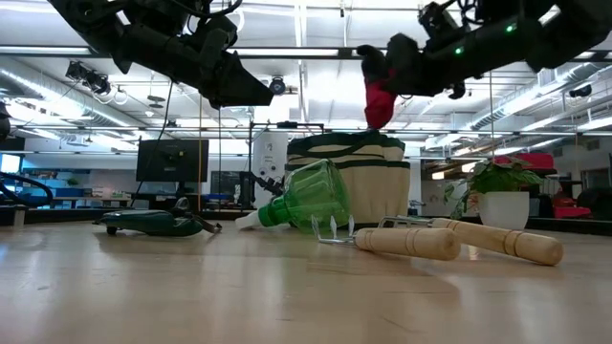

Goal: Pick & Place Garden tools in Gardening bag
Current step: Put the red pair of gloves into the tool bag

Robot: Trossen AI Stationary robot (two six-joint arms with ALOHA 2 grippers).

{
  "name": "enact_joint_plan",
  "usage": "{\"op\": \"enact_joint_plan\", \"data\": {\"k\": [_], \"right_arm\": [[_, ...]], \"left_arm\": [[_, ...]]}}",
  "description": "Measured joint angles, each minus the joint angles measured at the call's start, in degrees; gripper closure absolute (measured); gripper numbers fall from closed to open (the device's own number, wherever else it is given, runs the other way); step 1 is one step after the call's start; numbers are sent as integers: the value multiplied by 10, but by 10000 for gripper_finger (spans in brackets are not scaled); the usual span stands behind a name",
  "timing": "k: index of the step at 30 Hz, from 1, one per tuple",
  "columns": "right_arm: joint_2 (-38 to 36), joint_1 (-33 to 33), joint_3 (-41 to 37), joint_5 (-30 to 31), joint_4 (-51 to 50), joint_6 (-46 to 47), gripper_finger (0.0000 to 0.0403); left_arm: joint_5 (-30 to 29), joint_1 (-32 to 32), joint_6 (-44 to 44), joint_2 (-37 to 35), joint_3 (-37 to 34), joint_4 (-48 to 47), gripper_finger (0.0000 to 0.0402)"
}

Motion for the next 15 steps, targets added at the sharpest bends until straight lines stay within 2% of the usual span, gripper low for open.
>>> {"op": "enact_joint_plan", "data": {"k": [6, 15], "right_arm": [[53, -16, 0, 4, 59, -29, 394], [80, -26, 0, -11, 62, -30, 394]], "left_arm": [[0, 0, 0, 0, 0, 0, 239], [0, 0, 1, 0, 0, 0, 239]]}}
